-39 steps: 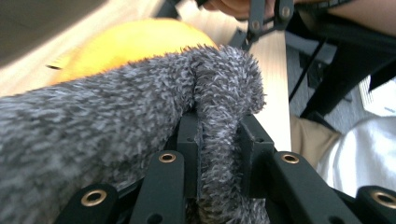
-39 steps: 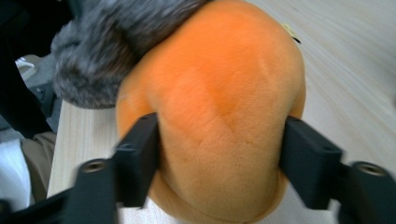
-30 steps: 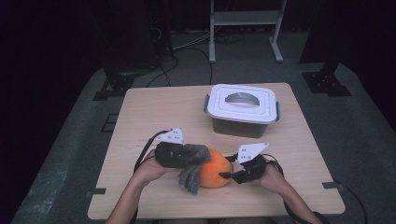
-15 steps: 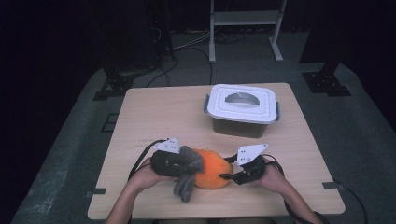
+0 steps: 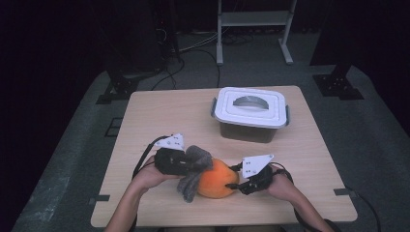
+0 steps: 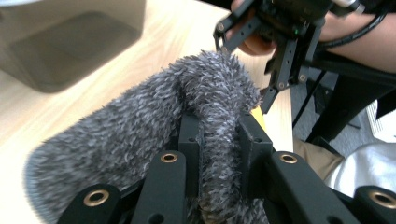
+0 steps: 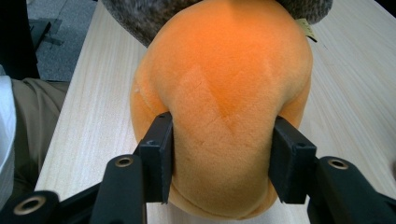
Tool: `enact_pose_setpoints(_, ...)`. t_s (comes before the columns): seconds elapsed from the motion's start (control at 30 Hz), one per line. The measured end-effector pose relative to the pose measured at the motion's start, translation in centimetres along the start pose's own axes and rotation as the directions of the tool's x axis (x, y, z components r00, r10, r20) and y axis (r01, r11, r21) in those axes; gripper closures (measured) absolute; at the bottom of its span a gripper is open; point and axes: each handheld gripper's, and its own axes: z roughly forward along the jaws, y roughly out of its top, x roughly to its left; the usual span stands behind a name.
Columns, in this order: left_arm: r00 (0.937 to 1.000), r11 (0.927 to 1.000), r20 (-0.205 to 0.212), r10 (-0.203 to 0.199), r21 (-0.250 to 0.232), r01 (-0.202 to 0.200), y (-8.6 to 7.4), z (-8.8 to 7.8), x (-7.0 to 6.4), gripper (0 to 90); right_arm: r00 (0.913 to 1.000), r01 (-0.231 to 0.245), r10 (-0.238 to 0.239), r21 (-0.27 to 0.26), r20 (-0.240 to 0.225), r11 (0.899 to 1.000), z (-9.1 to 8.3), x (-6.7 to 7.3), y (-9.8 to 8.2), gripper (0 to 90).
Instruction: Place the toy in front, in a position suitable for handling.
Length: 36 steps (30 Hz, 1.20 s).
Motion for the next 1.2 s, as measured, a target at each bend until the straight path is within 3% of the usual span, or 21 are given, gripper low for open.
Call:
enact_pose_setpoints(0.07,1.0,0.9992,-0.006,-0.002,0.04,0.002,-0.7,0.9,-0.1,74.6,0.9997,-0.024,0.024,-0.004,0.006,1.0,0.0,-0.1,-0.1,38.3)
enact_pose_setpoints(0.2,0.9998,0.9994,0.0,-0.019,0.03,0.019,-1.5,0.8,-0.2,75.1,0.9938,-0.11,0.11,-0.003,-0.01,0.994,0.0,-0.6,-0.3,25.8)
enact_pose_setpoints(0.5,0.9997,0.9985,0.023,-0.011,0.054,0.01,-2.6,0.1,-0.9,75.1,0.9775,-0.203,0.202,-0.012,-0.061,0.979,0.3,-1.2,-0.7,20.1)
enact_pose_setpoints(0.6,0.9995,0.9985,0.024,-0.019,0.052,0.018,-2.9,0.0,-0.9,75.0,0.9674,-0.238,0.235,-0.021,-0.094,0.971,1.0,-1.2,-0.7,24.8)
enact_pose_setpoints(0.63,0.9995,0.9985,0.025,-0.021,0.051,0.02,-2.9,-0.1,-0.9,75.1,0.9688,-0.233,0.231,-0.02,-0.09,0.972,1.1,-1.1,-0.7,31.1)
enact_pose_setpoints(0.73,0.9994,0.9992,0.025,-0.025,0.033,0.024,-2.6,-0.5,-0.8,75.1,0.9871,-0.155,0.154,-0.018,-0.043,0.988,0.6,-0.6,-0.1,45.0)
enact_pose_setpoints(0.83,0.9999,0.9999,0.01,-0.012,0.001,0.012,-1.5,-1.1,-0.8,75.2,0.9915,-0.13,0.13,-0.028,-0.012,0.991,0.1,-0.7,0.2,49.0)
enact_pose_setpoints(0.93,0.9995,0.9993,0.028,0.014,-0.036,-0.013,0.0,-1.2,-1.1,75.1,0.9924,-0.122,0.122,-0.047,0.014,0.991,-0.4,-0.9,0.2,49.7)
enact_pose_setpoints(1.07,0.9982,0.9983,0.025,0.055,0.016,-0.055,0.9,0.2,-1.4,75.0,0.9942,-0.106,0.106,-0.037,0.016,0.994,-0.3,-0.8,0.3,49.7)
enact_pose_setpoints(1.2,0.9989,0.998,0.006,0.046,0.044,-0.046,0.0,0.8,-1.2,75.2,0.9948,-0.097,0.098,-0.016,0.03,0.995,-0.7,-0.9,0.1,51.1)
